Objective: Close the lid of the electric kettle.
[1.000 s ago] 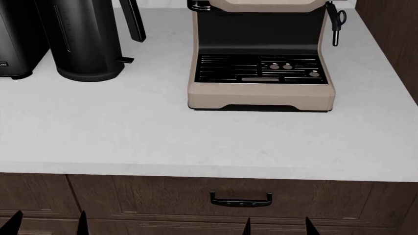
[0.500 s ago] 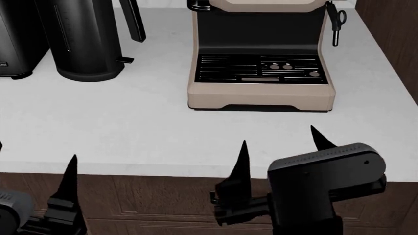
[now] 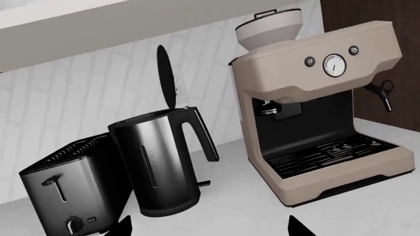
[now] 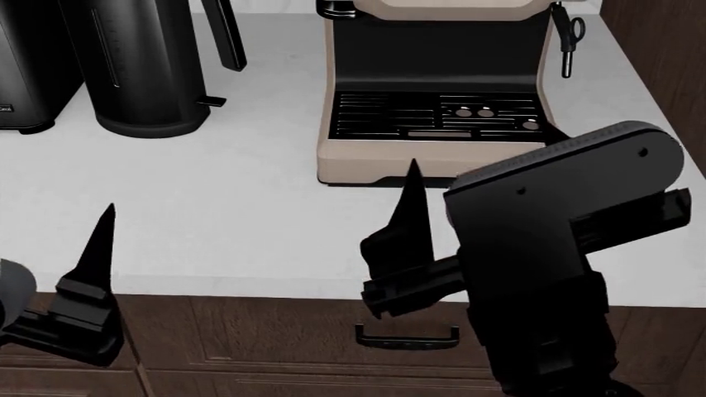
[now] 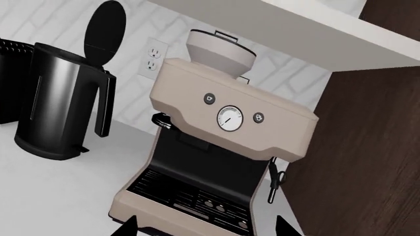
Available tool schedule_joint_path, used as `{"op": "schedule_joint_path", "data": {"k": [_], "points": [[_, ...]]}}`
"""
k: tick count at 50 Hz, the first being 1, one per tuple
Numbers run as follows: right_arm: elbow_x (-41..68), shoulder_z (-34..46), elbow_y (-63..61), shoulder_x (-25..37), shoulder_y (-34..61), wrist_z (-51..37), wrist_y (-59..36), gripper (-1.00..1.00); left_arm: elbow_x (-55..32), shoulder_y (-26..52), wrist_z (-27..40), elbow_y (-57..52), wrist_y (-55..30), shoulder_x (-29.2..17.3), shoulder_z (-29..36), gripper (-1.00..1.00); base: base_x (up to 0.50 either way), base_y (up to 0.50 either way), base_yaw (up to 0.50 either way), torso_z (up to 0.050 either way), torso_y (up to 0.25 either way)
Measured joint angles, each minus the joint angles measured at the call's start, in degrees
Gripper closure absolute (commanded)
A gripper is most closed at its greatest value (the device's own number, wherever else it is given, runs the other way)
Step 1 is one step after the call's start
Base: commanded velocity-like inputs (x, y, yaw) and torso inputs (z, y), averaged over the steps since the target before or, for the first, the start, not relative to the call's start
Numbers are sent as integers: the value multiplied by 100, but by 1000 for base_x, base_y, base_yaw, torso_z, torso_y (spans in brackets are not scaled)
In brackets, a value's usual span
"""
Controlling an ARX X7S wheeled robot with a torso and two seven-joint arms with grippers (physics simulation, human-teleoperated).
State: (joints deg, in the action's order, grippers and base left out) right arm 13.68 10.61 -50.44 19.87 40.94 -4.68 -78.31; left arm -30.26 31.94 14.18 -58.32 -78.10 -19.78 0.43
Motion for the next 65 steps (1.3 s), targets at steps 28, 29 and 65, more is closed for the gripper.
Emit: {"op": "schedule_joint_path", "data": {"k": [28, 29, 65], "points": [[232, -46, -357, 40, 735, 37, -776, -100, -1237, 1029, 610, -55, -936, -224, -502, -100, 0, 268, 0, 0, 0], [239, -49, -366, 40, 747, 34, -786, -100, -1281, 1057, 641, -49, -951, -232, -508, -100, 0, 500, 0, 0, 0], [451, -216, -441, 46, 865, -120, -836, -100, -2590, 1565, 1727, 242, -947, -562, -405, -100, 0, 385, 0, 0, 0]]}}
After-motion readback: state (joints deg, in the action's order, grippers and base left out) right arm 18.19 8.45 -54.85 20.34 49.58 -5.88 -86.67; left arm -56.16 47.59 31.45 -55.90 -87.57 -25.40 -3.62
